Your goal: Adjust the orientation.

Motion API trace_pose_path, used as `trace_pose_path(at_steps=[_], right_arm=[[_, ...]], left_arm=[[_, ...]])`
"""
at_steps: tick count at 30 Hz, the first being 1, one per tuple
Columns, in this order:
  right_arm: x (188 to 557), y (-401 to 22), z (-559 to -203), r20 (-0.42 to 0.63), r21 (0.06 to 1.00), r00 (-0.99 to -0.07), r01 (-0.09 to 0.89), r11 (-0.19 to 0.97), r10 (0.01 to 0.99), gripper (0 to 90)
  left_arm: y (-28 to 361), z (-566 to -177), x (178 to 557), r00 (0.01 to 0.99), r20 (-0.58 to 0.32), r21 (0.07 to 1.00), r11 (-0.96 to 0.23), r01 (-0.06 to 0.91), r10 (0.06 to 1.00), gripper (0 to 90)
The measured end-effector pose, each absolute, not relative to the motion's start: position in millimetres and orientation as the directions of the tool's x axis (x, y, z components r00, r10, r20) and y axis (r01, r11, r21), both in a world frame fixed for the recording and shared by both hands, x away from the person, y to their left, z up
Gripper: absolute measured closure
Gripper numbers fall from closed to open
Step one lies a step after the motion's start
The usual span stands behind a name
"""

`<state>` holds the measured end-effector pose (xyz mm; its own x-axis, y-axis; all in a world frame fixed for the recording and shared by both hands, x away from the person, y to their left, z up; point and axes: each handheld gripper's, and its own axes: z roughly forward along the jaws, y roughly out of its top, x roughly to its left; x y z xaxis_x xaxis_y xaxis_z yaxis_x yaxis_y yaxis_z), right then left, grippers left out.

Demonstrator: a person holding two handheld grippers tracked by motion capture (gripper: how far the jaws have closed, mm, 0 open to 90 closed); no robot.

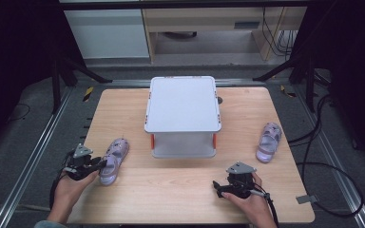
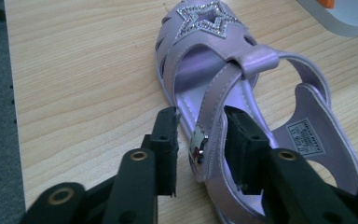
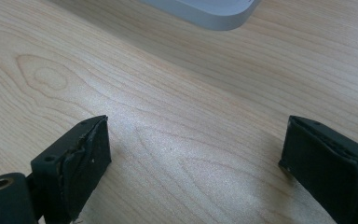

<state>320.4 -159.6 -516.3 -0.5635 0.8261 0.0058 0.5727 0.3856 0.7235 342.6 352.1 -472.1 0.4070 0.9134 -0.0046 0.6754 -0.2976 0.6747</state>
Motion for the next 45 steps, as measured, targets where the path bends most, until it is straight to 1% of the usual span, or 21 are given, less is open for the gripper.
trace_pose_path(at_steps=[2,5,8,12,17,21,27,33,45], right_arm=[[320,-160,-516,0.006,0.724,-0.563,0.573,0.385,0.826,8.1],[320,-160,-516,0.006,0.723,-0.564,0.573,0.385,0.826,8.1],[320,-160,-516,0.006,0.723,-0.564,0.573,0.386,0.826,8.1],[320,-160,-516,0.006,0.723,-0.564,0.573,0.386,0.826,8.1],[320,-160,-516,0.005,0.724,-0.564,0.572,0.386,0.826,8.1],[321,-160,-516,0.005,0.724,-0.564,0.572,0.386,0.826,8.1],[320,-160,-516,0.006,0.723,-0.563,0.573,0.386,0.826,8.1],[320,-160,-516,0.006,0.723,-0.564,0.573,0.385,0.826,8.1],[320,-160,-516,0.006,0.723,-0.563,0.573,0.385,0.826,8.1]], left_arm=[[352,-472,342,0.389,-0.005,0.68,-0.283,0.676,0.921,76.2],[347,-468,339,0.363,-0.023,0.695,-0.246,0.675,0.932,78.1],[337,-459,330,0.37,-0.018,0.711,-0.248,0.658,0.929,79.4],[316,-445,312,0.415,-0.031,0.747,-0.255,0.614,0.909,79.9],[282,-437,293,0.488,-0.033,0.758,-0.296,0.581,0.872,79.9],[258,-442,286,0.526,-0.04,0.756,-0.318,0.572,0.85,79.9],[233,-456,285,0.551,-0.041,0.74,-0.345,0.577,0.833,79.9],[218,-463,280,0.562,-0.048,0.735,-0.352,0.579,0.826,79.8],[211,-464,278,0.55,-0.037,0.732,-0.352,0.583,0.834,79.7]])
